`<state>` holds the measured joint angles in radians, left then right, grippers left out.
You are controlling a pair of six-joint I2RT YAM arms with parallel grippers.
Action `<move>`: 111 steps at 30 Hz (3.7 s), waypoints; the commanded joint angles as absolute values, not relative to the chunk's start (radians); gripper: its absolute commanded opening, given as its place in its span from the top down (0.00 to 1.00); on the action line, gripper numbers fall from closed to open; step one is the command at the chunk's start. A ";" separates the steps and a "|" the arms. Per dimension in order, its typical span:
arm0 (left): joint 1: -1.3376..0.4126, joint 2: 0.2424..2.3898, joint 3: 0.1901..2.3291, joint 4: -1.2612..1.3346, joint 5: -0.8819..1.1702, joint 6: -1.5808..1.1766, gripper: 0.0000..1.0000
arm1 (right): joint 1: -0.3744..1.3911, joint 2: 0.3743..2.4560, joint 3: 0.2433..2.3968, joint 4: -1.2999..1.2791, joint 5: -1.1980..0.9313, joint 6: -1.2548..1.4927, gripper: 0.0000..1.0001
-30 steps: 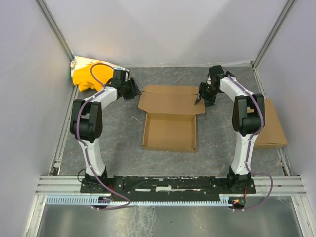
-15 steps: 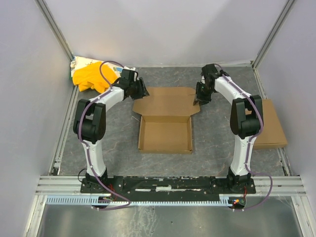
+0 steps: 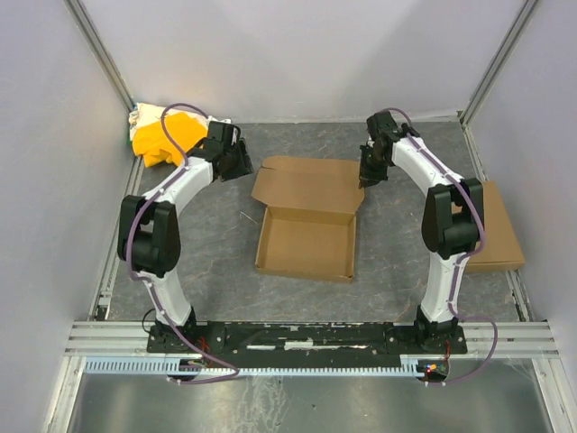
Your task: Fold the paper box
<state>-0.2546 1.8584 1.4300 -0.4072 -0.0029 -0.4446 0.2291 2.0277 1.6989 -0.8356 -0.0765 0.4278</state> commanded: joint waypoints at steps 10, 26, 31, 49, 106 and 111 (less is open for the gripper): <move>-0.258 1.825 1.350 -0.334 0.143 -0.421 0.40 | 0.248 1.933 1.682 -0.885 0.090 0.336 0.90; -0.285 1.912 1.379 -0.249 0.284 -0.468 0.43 | 0.282 1.940 1.705 -0.898 0.103 0.308 0.90; -0.296 1.905 1.412 -0.257 0.280 -0.468 0.43 | 0.293 1.947 1.716 -0.902 0.104 0.301 0.90; -0.343 1.826 1.467 -0.444 -0.013 -0.424 0.36 | 0.333 1.962 1.738 -0.936 0.161 0.300 0.90; -0.353 1.847 1.342 -0.296 0.232 -0.477 0.42 | 0.334 1.959 1.687 -0.899 0.086 0.314 0.90; -0.375 1.833 1.362 -0.301 0.227 -0.476 0.43 | 0.335 1.960 1.686 -0.898 0.086 0.316 0.90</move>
<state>-0.3489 1.8755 1.3293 -0.3367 0.1848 -0.4610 0.3309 1.9881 1.6859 -0.9215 0.0990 0.3126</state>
